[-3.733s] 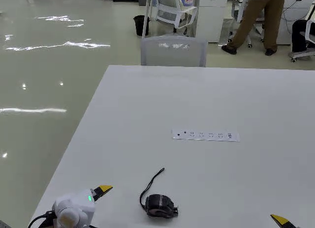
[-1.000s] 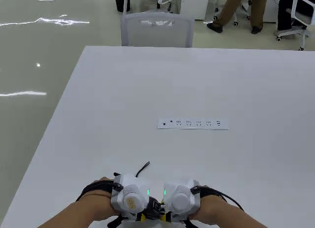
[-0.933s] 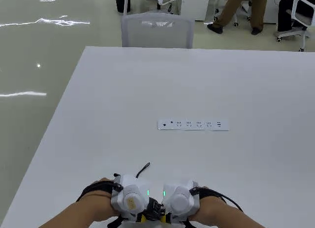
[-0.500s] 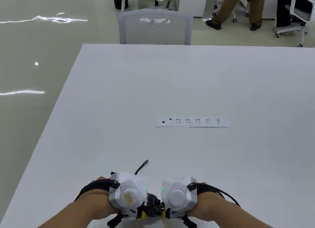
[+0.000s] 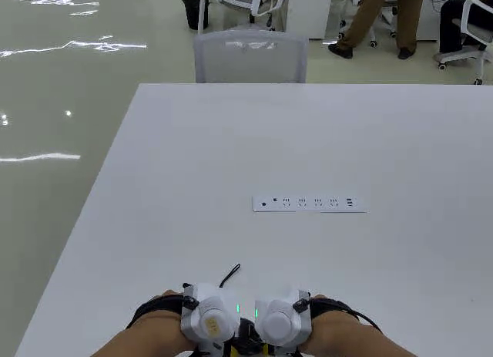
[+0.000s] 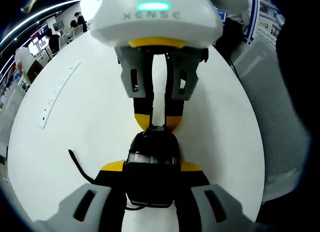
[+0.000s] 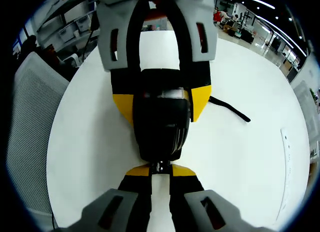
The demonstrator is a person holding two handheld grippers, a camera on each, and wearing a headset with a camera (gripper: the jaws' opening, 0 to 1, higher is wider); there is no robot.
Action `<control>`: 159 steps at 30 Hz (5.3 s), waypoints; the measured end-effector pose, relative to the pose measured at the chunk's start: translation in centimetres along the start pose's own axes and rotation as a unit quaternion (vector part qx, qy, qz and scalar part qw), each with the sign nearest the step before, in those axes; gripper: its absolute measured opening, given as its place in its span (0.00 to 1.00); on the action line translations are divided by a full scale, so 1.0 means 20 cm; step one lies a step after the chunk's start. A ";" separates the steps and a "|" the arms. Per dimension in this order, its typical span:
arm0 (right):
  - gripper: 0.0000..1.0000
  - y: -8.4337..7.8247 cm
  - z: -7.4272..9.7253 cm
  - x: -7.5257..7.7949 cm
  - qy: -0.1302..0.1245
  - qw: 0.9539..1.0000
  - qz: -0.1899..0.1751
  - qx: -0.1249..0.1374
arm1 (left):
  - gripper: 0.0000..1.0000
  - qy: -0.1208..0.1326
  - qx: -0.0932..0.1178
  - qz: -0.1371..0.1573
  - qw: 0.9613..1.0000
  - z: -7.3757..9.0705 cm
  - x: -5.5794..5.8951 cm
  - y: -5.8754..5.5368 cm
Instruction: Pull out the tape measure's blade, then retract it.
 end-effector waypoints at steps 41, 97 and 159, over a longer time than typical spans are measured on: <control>0.11 -0.24 0.12 -0.01 -0.003 1.000 0.000 -0.028 | 0.32 0.008 -0.015 0.002 1.000 -0.01 0.01 0.01; 0.11 -0.48 0.23 0.01 -0.004 0.998 0.004 -0.061 | 0.33 0.011 -0.011 0.010 1.000 -0.02 0.00 0.00; 0.12 -0.77 0.39 0.00 -0.012 0.996 -0.008 -0.089 | 0.33 0.006 -0.016 0.014 1.000 -0.03 -0.01 -0.01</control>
Point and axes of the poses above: the centre of the closed fingertips' face, and the gripper's own axes: z roughly backward along the fingers, x roughly to its right, y roughly out of its top, the point moved 3 cm from there along z, roughly backward along the fingers, and after that the axes turned 1 degree about -x, right-handed, at the moved point
